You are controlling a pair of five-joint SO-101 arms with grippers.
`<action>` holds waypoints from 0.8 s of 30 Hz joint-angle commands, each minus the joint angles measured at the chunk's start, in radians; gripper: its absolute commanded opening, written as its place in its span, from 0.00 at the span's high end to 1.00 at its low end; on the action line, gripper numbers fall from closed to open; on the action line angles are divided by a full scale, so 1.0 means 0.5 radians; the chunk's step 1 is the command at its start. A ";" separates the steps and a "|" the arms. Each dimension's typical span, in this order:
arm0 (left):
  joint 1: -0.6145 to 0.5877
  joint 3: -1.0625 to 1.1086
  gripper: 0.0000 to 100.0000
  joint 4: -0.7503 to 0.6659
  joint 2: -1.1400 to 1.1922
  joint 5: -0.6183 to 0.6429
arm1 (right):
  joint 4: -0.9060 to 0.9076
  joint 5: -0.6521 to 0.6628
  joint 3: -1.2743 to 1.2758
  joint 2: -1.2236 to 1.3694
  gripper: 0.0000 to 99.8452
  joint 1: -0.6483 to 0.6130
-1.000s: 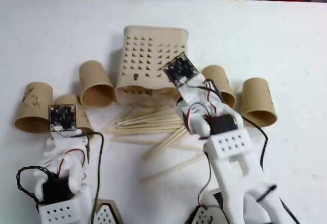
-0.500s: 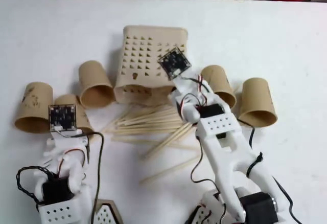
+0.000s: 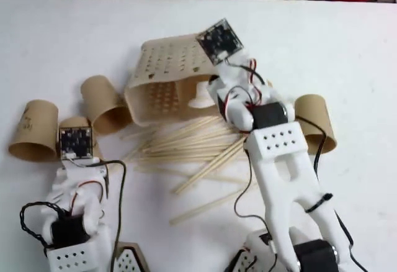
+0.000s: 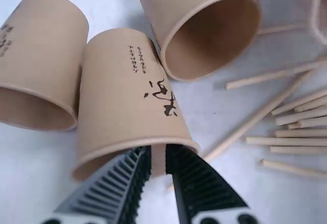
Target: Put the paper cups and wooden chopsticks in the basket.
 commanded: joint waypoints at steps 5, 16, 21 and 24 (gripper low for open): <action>-0.002 -0.009 0.92 -0.043 -0.017 -0.021 | 0.634 -0.015 -0.638 0.161 0.98 0.011; -0.002 -0.009 0.92 -0.043 -0.017 -0.021 | 1.435 0.086 -1.234 0.351 0.98 0.005; -0.002 -0.009 0.92 -0.043 -0.017 -0.021 | 1.745 0.178 -1.424 0.422 0.98 0.005; -0.002 -0.009 0.92 -0.043 -0.017 -0.021 | 1.827 0.181 -1.528 0.450 0.98 0.005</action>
